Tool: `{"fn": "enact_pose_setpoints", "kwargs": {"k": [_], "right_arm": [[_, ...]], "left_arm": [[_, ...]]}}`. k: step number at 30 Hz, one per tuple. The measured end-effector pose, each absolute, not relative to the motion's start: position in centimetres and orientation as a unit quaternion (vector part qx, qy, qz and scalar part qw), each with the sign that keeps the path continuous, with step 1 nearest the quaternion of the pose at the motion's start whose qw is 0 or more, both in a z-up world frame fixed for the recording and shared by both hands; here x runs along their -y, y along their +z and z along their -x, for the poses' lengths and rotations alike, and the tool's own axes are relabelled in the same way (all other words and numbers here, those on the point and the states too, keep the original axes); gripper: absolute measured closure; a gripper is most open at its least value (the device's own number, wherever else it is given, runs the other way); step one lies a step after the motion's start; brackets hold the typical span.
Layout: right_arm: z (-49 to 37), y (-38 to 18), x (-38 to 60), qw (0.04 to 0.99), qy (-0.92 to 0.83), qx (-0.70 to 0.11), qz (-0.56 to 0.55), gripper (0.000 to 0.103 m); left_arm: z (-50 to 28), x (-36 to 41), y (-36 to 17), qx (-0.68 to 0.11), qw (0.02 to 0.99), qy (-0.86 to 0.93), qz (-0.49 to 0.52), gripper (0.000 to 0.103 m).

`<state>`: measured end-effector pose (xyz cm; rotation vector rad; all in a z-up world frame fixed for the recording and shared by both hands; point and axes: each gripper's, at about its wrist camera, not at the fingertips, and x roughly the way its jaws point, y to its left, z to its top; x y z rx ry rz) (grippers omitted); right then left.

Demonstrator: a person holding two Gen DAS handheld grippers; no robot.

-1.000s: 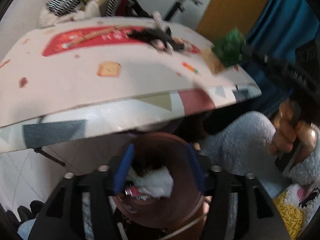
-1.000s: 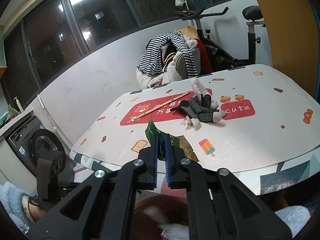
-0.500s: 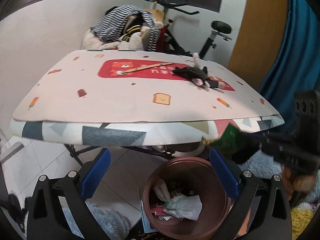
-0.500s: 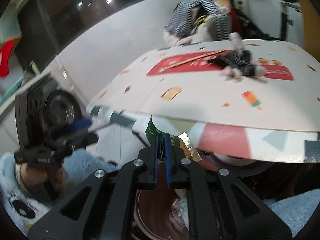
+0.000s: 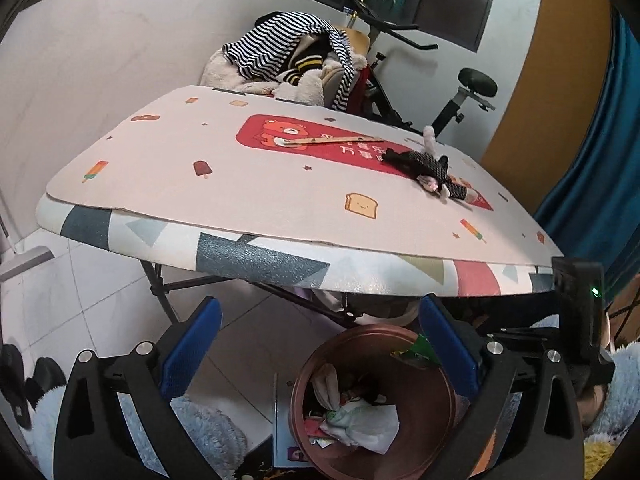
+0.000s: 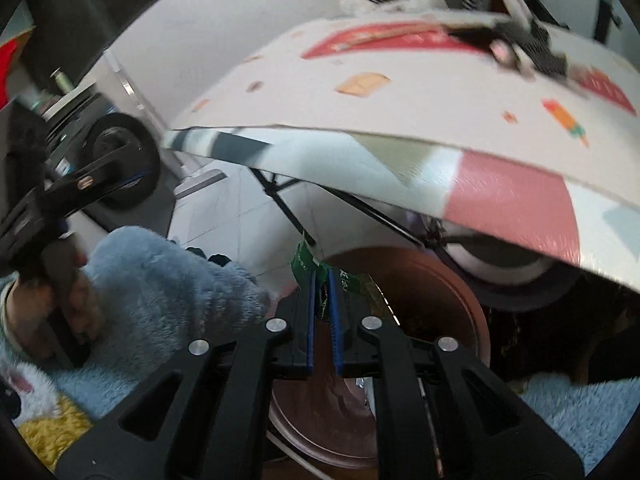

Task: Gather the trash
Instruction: 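Carry the straw and packet over the brown bin and open both tools, then grasp the black dotted glove on the table with the right tool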

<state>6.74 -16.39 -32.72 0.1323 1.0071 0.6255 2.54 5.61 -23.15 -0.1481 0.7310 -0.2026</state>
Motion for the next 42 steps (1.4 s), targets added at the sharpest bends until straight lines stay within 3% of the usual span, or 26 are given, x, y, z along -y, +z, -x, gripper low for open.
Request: {"fn": "enact_pose_setpoints", "kwargs": {"k": [11, 14, 15, 16, 19, 35, 42], "right_arm": [[-7.5, -34.6, 16.4, 0.822, 0.247, -0.511, -0.044, 0.084], [-7.8, -34.8, 16.4, 0.821, 0.236, -0.517, -0.043, 0.059], [-7.7, -34.8, 16.5, 0.823, 0.233, -0.516, -0.044, 0.034], [-7.7, -34.7, 16.6, 0.827, 0.230, -0.511, -0.045, 0.018], [-7.7, -34.4, 17.0, 0.834, 0.225, -0.502, -0.050, 0.006], [-8.6, -29.7, 19.8, 0.876, 0.203, -0.431, -0.076, 0.006], [-13.0, -26.1, 24.1, 0.913, 0.155, -0.365, -0.098, 0.006]], "left_arm": [[-2.8, -5.9, -23.7, -0.367, 0.922, -0.089, 0.080, 0.006], [-3.0, -6.2, -23.8, -0.369, 0.921, -0.086, 0.087, 0.006], [-3.0, -6.3, -23.9, -0.370, 0.921, -0.084, 0.090, 0.006], [-3.0, -6.4, -23.9, -0.370, 0.921, -0.083, 0.092, 0.006], [-3.0, -6.6, -23.9, -0.370, 0.921, -0.081, 0.096, 0.006], [-4.2, -7.5, -23.3, -0.376, 0.915, -0.079, 0.119, 0.006], [-6.6, -7.7, -20.6, -0.328, 0.939, -0.051, 0.092, 0.006]]}}
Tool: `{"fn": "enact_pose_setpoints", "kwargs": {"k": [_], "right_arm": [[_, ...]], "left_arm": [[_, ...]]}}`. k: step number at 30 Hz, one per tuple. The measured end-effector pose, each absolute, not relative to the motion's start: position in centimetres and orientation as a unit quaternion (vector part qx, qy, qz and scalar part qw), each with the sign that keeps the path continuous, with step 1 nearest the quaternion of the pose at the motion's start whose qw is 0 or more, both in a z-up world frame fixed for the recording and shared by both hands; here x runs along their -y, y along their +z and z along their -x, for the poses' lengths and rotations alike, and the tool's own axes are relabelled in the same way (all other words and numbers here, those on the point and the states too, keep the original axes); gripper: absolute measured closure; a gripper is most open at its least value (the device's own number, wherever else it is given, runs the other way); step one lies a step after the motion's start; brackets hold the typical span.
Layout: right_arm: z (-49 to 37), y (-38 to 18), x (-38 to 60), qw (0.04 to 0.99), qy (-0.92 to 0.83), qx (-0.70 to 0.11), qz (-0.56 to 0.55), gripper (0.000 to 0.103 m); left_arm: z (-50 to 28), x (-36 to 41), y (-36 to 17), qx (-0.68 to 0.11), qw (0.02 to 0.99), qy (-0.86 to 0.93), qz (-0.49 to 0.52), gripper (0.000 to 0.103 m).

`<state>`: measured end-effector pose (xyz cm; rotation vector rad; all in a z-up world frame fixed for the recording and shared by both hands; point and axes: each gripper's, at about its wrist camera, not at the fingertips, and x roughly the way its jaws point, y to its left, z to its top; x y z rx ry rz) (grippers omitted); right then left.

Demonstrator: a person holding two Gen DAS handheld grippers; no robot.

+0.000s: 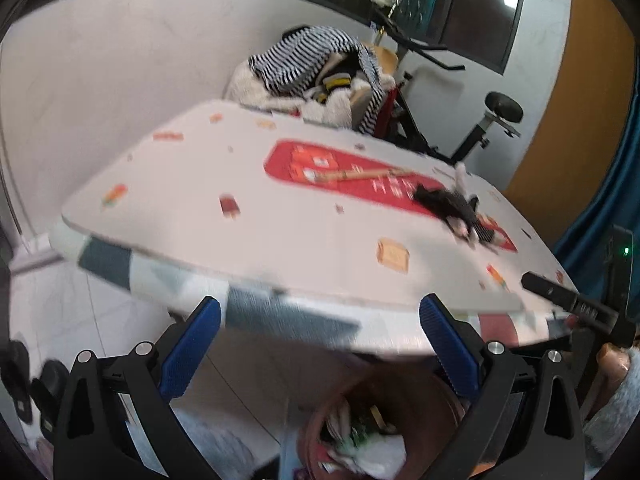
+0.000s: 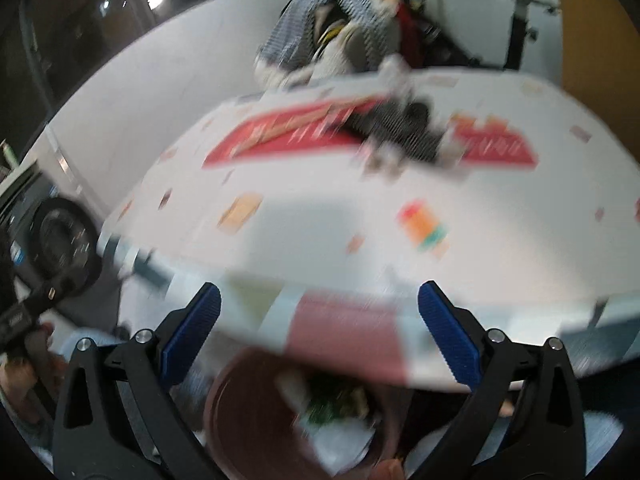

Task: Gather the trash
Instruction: 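Grasp the black dotted glove on the table with the right tool, then grasp the wooden chopstick with the left tool while the right tool holds the glove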

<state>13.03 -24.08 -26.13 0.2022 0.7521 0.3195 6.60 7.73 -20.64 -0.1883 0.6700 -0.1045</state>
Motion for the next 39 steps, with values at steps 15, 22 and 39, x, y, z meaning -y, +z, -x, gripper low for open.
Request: {"fn": "enact_pose_setpoints", "kwargs": {"k": [15, 22, 39], "right_arm": [[-28.3, -25.9, 27.6, 0.896, 0.118, -0.386, -0.182, 0.033], [-31.2, -27.4, 25.7, 0.895, 0.090, -0.420, -0.120, 0.058], [-22.4, -19.2, 33.2, 0.948, 0.095, -0.215, -0.216, 0.091]], "left_arm": [[-11.8, -7.0, -19.8, -0.291, 0.949, -0.065, 0.102, 0.006], [-12.9, -6.7, -21.5, -0.310, 0.942, -0.068, 0.107, 0.006], [-14.4, -5.5, -22.4, -0.334, 0.933, -0.080, 0.106, 0.006]]}}
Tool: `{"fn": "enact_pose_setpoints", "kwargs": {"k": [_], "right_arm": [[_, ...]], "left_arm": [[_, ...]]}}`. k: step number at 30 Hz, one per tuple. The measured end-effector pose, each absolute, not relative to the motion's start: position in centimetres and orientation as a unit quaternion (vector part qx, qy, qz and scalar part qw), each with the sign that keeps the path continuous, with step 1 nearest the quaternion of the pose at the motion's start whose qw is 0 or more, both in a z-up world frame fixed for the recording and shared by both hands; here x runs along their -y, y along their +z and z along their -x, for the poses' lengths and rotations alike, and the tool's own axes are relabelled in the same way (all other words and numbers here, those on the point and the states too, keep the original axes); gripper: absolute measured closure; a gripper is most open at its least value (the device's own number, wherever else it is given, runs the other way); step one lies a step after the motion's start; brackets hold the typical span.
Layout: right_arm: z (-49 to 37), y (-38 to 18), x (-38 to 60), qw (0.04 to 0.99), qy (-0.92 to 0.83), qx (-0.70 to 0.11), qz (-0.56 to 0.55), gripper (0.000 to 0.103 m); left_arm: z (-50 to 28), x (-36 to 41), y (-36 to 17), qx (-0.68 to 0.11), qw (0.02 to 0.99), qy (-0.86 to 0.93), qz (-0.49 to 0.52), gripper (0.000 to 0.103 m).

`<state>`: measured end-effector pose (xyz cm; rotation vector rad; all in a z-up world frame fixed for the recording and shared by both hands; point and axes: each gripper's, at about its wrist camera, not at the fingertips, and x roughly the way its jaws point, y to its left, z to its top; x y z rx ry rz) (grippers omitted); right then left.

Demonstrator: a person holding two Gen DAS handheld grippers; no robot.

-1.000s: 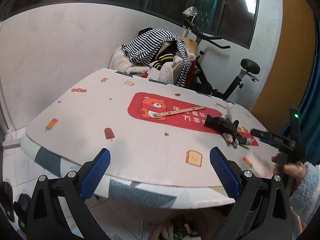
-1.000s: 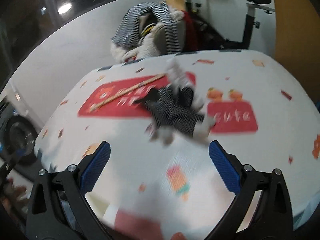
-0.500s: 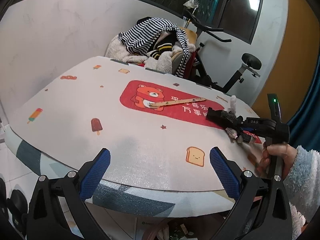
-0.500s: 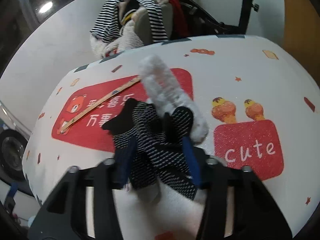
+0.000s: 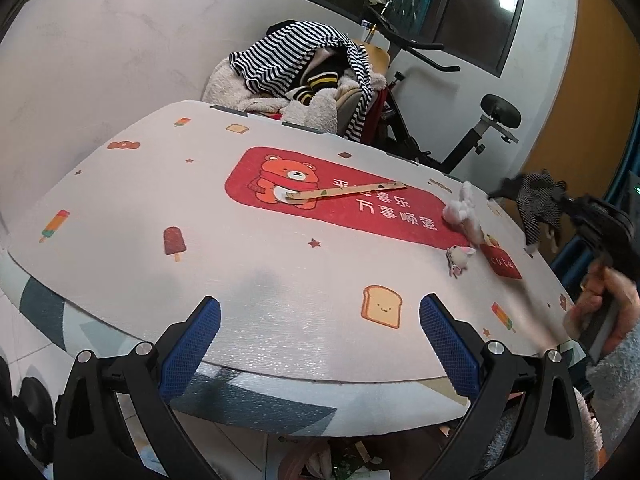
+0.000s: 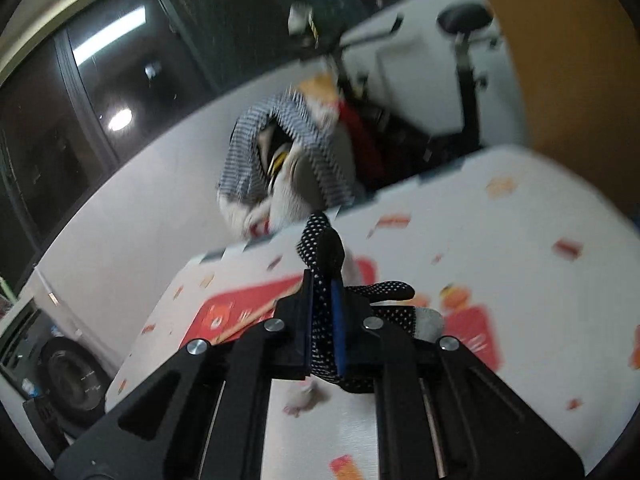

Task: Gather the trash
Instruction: 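Grasp the wooden chopstick with the left tool while the right tool holds the glove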

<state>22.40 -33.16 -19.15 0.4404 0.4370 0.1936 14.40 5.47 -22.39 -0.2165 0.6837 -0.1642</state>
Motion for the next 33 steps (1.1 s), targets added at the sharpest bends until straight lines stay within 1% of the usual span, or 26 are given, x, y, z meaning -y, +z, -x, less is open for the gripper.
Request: {"fn": "enact_pose_setpoints", "kwargs": {"k": [6, 12, 16, 20, 22, 23, 27, 28, 31, 32, 33], "right_arm": [[-19.8, -20.5, 33.7, 0.954, 0.085, -0.231, -0.172, 0.091], [-19.0, -24.3, 33.2, 0.940, 0.086, -0.284, -0.166, 0.091], [-18.5, -25.3, 32.7, 0.933, 0.096, -0.297, -0.177, 0.091], [-18.1, -25.7, 31.5, 0.933, 0.107, -0.310, -0.147, 0.091], [-18.0, -25.9, 31.1, 0.934, 0.104, -0.312, -0.137, 0.091], [-17.9, -26.2, 31.1, 0.935, 0.102, -0.313, -0.133, 0.091], [-18.2, -26.5, 31.0, 0.933, 0.103, -0.317, -0.135, 0.091], [-18.3, -26.5, 31.0, 0.933, 0.104, -0.317, -0.135, 0.091], [-18.4, -26.4, 30.9, 0.934, 0.108, -0.315, -0.133, 0.091], [-18.5, -26.3, 30.9, 0.933, 0.109, -0.315, -0.133, 0.091], [-18.6, -26.3, 30.9, 0.933, 0.110, -0.316, -0.133, 0.091]], "left_arm": [[-15.0, -4.9, -22.4, -0.340, 0.931, -0.086, 0.104, 0.006], [-16.6, -4.7, -22.2, -0.353, 0.926, -0.081, 0.102, 0.006], [-18.1, -4.5, -20.9, -0.342, 0.931, -0.085, 0.096, 0.006], [-20.5, -3.4, -19.8, -0.337, 0.935, -0.100, 0.053, 0.007], [-22.4, -2.9, -19.4, -0.334, 0.935, -0.114, 0.028, 0.019], [-23.3, -2.7, -19.4, -0.337, 0.934, -0.120, 0.020, 0.022], [-28.4, -0.7, -19.6, -0.352, 0.922, -0.159, -0.035, 0.030], [-29.7, 0.3, -19.8, -0.353, 0.918, -0.171, -0.064, 0.036], [-33.1, 2.5, -20.8, -0.360, 0.908, -0.178, -0.123, 0.049], [-34.5, 3.3, -21.2, -0.365, 0.903, -0.180, -0.134, 0.053], [-35.4, 3.7, -21.5, -0.370, 0.900, -0.181, -0.140, 0.053]]}}
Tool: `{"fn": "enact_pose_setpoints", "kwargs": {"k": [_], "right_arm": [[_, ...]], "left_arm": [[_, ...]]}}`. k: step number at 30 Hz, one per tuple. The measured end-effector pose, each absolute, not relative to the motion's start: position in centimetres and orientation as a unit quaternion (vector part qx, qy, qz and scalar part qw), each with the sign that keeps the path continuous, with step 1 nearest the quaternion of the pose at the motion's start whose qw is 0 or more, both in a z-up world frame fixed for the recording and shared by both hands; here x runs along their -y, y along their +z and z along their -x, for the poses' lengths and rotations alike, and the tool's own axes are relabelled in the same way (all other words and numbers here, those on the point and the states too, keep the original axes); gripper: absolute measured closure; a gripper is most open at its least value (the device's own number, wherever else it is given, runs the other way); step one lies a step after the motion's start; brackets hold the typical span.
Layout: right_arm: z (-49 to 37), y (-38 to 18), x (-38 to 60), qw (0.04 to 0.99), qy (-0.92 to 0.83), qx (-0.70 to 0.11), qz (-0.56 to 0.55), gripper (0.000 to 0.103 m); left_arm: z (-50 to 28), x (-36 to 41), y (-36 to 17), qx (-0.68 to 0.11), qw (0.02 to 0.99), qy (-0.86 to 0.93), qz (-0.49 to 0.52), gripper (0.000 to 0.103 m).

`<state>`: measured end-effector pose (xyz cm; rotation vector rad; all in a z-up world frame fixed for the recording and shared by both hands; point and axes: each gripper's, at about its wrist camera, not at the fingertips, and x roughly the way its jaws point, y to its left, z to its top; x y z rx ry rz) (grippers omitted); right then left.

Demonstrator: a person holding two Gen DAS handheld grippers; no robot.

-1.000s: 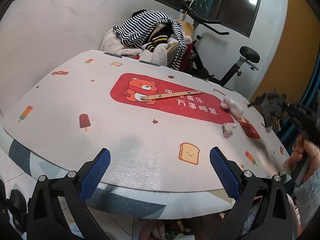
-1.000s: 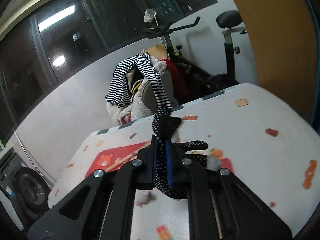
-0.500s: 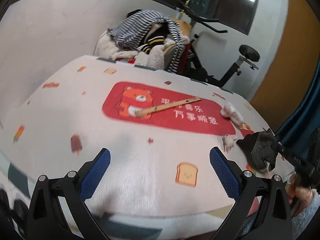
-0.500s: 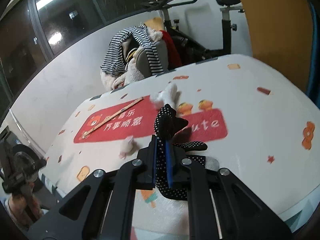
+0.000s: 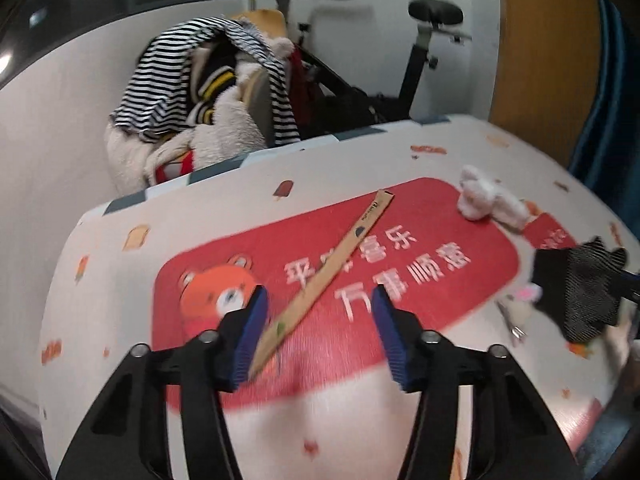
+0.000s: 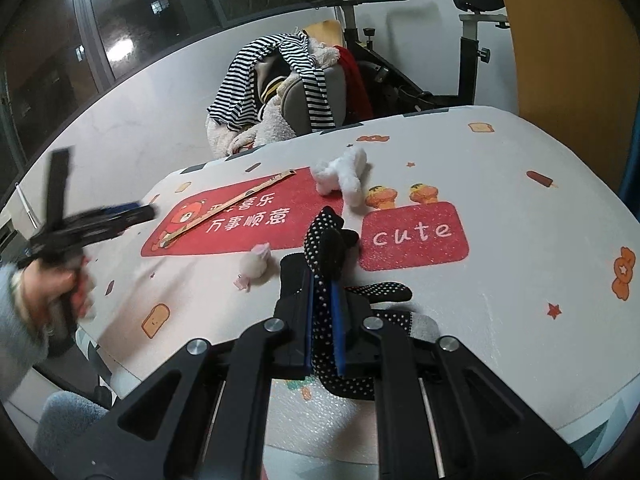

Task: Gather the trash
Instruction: 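Grasp the wooden chopstick with the left tool while the right tool holds the glove, then carry the chopstick and glove over the bin and open both tools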

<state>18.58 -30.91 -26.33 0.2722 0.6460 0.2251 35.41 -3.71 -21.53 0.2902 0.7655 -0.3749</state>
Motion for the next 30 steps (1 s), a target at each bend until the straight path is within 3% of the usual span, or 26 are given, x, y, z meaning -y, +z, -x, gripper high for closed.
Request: {"fn": "enact_pose_setpoints", "kwargs": {"k": [12, 16, 19, 30], "right_arm": [[-18.4, -26.4, 31.5, 0.929, 0.124, -0.317, -0.147, 0.091], [-18.4, -26.4, 31.4, 0.928, 0.127, -0.317, -0.148, 0.091], [-18.2, -26.1, 31.1, 0.928, 0.132, -0.315, -0.149, 0.091], [-16.5, -23.9, 29.4, 0.932, 0.161, -0.290, -0.146, 0.091]], "left_arm": [[-42.5, 6.3, -26.8, -0.448, 0.865, -0.178, -0.141, 0.062], [-42.4, 5.7, -26.8, -0.459, 0.864, -0.175, -0.112, 0.089], [-41.3, 5.5, -26.4, -0.467, 0.860, -0.169, -0.115, 0.095], [-31.4, 2.4, -20.9, -0.422, 0.881, -0.214, 0.007, 0.095]]}}
